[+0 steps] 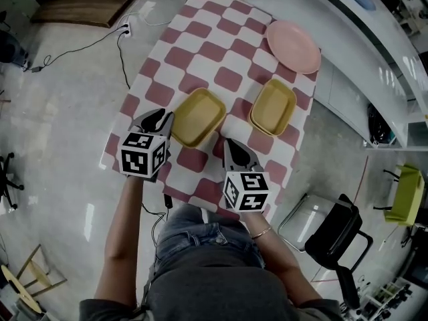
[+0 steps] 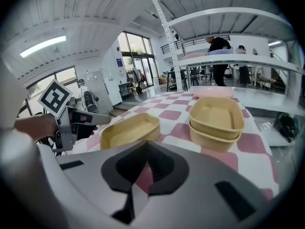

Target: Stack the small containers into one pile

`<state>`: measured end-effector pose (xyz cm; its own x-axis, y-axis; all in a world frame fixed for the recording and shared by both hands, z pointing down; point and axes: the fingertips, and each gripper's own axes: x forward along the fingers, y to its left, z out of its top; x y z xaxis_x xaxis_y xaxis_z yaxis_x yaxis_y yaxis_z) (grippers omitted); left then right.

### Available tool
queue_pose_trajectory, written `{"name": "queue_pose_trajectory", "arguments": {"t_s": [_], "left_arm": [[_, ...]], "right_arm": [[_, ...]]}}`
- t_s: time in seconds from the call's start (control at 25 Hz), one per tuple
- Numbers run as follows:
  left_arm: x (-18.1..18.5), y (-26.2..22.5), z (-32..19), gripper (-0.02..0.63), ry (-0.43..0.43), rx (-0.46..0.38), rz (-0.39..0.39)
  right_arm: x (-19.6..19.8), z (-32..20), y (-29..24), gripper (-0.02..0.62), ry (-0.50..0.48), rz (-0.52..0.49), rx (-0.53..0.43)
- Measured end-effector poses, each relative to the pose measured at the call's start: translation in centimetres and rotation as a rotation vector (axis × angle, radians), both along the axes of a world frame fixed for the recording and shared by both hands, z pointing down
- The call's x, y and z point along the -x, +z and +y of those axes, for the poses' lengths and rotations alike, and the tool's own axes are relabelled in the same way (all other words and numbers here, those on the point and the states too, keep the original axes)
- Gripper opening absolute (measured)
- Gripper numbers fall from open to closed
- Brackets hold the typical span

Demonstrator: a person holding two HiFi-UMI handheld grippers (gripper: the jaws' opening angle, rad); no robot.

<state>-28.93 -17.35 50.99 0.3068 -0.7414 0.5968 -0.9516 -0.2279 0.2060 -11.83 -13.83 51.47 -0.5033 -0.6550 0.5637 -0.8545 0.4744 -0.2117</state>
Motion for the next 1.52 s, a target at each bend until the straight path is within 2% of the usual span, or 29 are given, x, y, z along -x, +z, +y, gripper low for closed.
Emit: {"name": "queue_pose_trajectory", "arguments": {"t_s": [0.4, 0.8, 1.08, 1.52], "left_arm": [[-2.0, 1.9, -2.9, 0.091, 0.118, 0.042, 0.012], [-3.7, 4.0, -4.6, 0.091, 0.195, 0.086, -0.032], [-3.5, 4.6, -4.6, 0.038, 0.161, 0.109, -0.045], [-3.4, 3.3, -3.7, 0.029, 0.114, 0.113, 0.032]], "right_arm": [[-0.7, -1.2, 0.9, 0.011, 0.047, 0.021, 0.026], [-2.1, -1.6, 1.7, 0.011, 0.089, 0.029, 0.046], [-2.7, -1.4, 1.8, 0.011, 0.098, 0.038, 0.047], [-3.4, -0.9, 0.7, 0.011, 0.092, 0.033, 0.021]]}}
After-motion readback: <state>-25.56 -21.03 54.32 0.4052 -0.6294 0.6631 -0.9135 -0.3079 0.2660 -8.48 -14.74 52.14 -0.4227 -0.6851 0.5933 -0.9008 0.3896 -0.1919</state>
